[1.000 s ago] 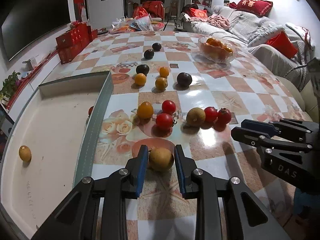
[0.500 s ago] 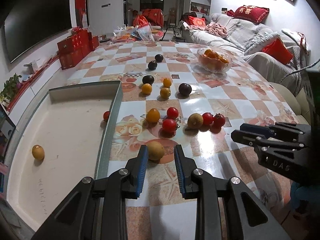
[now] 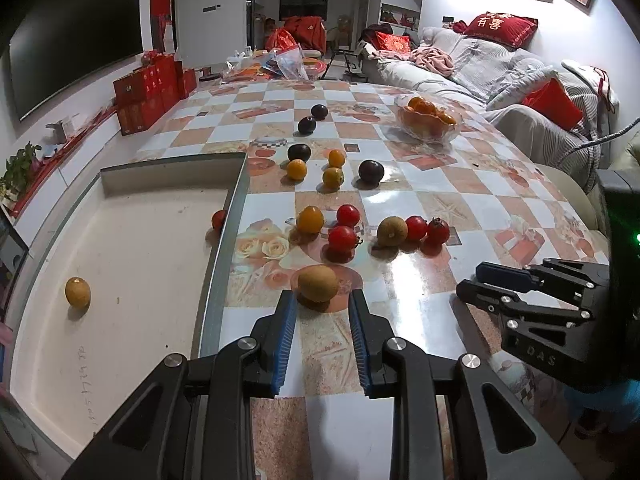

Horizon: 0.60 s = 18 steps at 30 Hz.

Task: Organize fruits
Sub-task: 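Grasp a brown round fruit with the left tool while the right tool grasps a red tomato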

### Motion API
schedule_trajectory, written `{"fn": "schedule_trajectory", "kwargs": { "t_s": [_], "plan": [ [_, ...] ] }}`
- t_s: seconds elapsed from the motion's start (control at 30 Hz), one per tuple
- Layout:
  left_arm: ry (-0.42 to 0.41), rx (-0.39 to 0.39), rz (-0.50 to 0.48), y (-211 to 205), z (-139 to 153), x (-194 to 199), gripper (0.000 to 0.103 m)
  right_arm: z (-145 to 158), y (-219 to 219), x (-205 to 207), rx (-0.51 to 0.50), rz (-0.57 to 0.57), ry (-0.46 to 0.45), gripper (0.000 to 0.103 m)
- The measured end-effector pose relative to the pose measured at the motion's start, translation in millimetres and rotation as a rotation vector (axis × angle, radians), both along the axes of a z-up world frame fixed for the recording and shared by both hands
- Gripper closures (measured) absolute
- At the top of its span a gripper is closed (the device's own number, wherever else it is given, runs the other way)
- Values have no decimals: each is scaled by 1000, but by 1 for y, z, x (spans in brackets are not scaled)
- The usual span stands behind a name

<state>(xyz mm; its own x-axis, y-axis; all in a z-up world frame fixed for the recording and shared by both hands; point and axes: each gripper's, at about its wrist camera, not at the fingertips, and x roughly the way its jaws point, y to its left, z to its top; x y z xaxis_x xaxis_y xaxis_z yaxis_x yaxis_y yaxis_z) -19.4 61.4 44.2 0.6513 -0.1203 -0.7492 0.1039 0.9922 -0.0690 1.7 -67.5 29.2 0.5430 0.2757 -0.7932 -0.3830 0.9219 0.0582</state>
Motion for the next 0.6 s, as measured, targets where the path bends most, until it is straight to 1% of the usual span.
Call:
{"fn": "schedule_trajectory", "kwargs": {
  "t_s": [0.03, 0.07, 0.1, 0.2, 0.4, 0.5, 0.6],
  "plan": [
    [2, -2, -1, 0, -1, 0, 74, 0, 0, -2, 5, -1, -9, 59],
    [3, -3, -2, -1, -1, 0, 74, -1, -1, -5, 4, -3, -22, 44],
    [4, -3, -3, -1, -1, 0, 74, -2, -1, -6, -4, -7, -26, 37],
    [1, 0, -4, -2, -1, -1, 74, -1, -4, -8, -1, -12, -30, 36],
    [0, 1, -5, -3, -1, -1, 74, 2, -30, 10, 80, -83, 27, 37],
    [5, -3, -5, -2, -1, -1, 74, 3, -22, 24, 47, -63, 48, 37],
    [7, -5, -3, -3, 0, 1, 74, 1, -2, 38, -5, -17, 44, 37]
  ]
}}
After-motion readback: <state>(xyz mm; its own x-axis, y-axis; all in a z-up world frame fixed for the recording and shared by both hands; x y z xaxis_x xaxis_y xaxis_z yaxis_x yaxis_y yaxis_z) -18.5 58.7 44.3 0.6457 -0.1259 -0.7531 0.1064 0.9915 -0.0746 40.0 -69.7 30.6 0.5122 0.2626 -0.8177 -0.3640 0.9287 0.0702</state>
